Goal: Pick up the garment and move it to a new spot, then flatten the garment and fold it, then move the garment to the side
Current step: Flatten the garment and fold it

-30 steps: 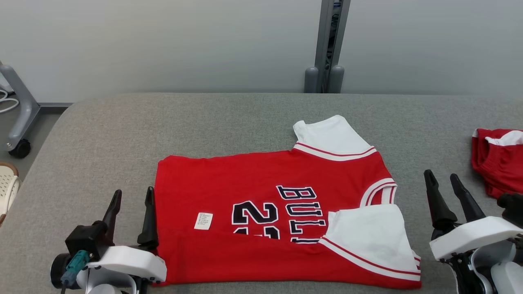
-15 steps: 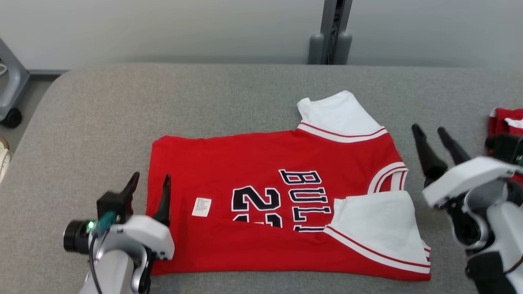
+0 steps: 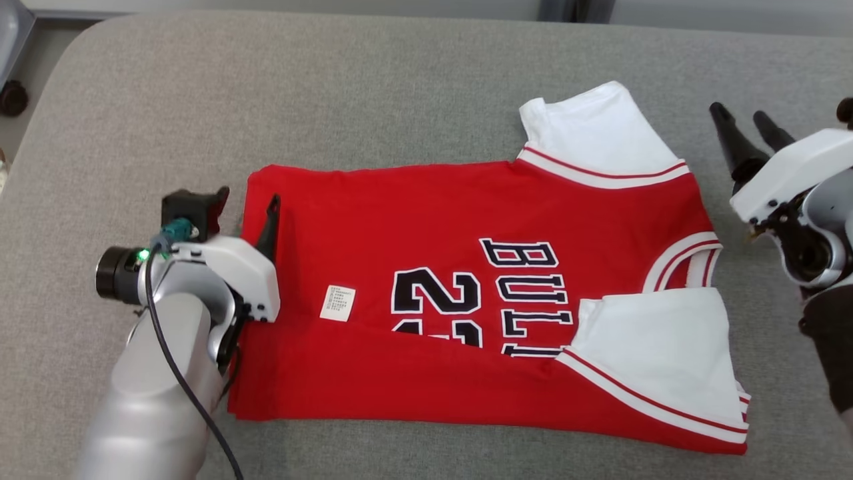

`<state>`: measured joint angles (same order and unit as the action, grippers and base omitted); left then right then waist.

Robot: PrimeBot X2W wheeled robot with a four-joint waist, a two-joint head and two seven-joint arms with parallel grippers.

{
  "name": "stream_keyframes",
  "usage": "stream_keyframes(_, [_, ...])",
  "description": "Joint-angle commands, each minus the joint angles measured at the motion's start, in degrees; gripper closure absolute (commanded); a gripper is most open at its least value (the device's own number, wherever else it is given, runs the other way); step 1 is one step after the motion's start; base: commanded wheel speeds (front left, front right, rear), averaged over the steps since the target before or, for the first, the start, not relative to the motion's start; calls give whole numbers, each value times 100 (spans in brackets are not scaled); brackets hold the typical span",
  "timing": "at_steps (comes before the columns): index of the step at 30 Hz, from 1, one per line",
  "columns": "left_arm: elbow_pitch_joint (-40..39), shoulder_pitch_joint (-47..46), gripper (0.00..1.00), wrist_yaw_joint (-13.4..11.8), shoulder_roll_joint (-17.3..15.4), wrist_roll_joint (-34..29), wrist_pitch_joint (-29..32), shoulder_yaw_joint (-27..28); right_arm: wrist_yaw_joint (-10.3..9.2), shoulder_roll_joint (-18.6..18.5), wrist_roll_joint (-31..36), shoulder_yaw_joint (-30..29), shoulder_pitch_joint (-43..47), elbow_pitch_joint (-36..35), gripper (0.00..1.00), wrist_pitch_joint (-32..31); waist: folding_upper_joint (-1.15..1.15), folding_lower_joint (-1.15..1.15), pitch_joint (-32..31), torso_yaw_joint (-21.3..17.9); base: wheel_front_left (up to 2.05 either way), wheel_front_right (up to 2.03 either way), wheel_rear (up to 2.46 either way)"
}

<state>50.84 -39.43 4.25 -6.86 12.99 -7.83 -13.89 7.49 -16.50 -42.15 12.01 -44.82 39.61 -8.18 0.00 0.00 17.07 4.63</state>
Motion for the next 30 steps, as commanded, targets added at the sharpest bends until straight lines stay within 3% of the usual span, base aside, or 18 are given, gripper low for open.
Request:
stream_keyframes(1, [59, -165, 0, 26, -3, 52, -38, 27, 3, -84, 52, 0, -130, 106, 0, 62, 0, 0, 117, 57, 0, 0, 0])
stream_keyframes(8, [675, -856, 0, 107, 110, 301, -158, 138, 3, -25, 64, 241, -825, 690, 0, 233, 0, 0, 477, 54, 0, 0, 0])
stream_keyframes(20, [1506, -1587, 0, 263, 190, 460, -67, -55, 3, -115, -224, 742, -1399, 1061, 0, 438, 0, 0, 794, 40, 0, 0, 0])
stream_keyframes(21, [1557, -1625, 19, 276, 194, 465, -57, -79, 3, -125, -248, 778, -1441, 1087, 0, 438, 0, 0, 811, 42, 0, 0, 0])
stream_keyframes(22, [1600, -1655, 55, 279, 201, 484, -50, -96, 3, -136, -278, 811, -1477, 1119, 0, 453, 0, 0, 825, 48, 0, 0, 0])
stream_keyframes(24, [1675, -1705, 100, 295, 213, 530, -70, -130, 3, -150, -314, 874, -1545, 1183, 0, 490, 0, 0, 846, 62, 0, 0, 0])
stream_keyframes(30, [1811, -1801, 100, 318, 258, 603, -191, -257, 3, -218, -422, 1145, -1724, 1296, 0, 484, 0, 0, 895, 128, 0, 0, 0])
